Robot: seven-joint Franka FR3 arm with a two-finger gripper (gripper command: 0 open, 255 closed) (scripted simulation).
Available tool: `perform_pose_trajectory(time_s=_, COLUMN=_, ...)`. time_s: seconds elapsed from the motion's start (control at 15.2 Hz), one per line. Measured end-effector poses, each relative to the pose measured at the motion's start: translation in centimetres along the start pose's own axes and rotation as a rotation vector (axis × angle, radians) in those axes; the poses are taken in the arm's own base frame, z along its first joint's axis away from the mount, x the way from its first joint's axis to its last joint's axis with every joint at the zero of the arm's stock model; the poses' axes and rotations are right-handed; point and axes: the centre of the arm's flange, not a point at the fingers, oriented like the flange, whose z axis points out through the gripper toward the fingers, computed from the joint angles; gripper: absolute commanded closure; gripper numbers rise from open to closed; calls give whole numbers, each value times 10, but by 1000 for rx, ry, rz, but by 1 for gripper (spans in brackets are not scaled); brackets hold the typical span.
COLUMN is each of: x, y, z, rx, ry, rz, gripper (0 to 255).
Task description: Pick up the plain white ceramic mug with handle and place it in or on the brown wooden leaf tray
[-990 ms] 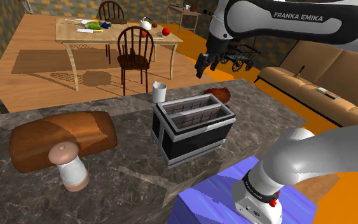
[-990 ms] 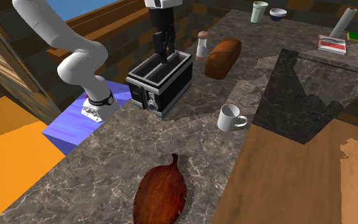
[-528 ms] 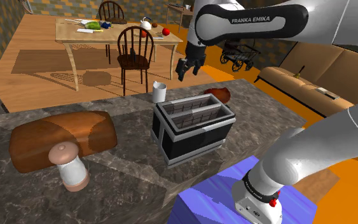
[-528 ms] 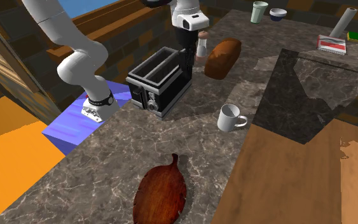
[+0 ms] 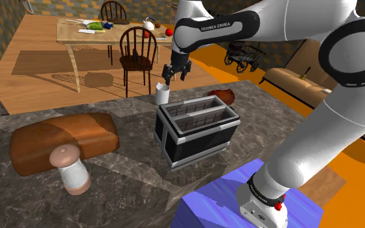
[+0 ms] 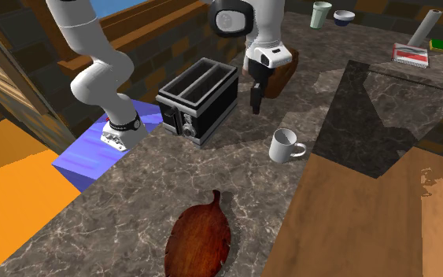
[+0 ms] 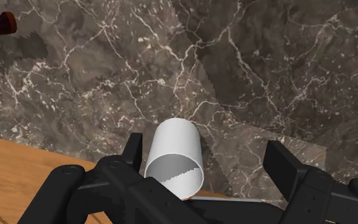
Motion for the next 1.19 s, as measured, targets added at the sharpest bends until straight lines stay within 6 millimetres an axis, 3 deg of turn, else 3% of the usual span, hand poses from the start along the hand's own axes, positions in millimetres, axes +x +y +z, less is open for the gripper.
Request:
perform_pose_trajectory(time_s=0.66, x=102, y=-13, z=87, rx=42, ry=-47, rz=54, gripper=0)
perform_pose_trajectory(time_s=1.19, x=109, y=-16, z=130, rx=45, ry=-51, rz=58, gripper=0)
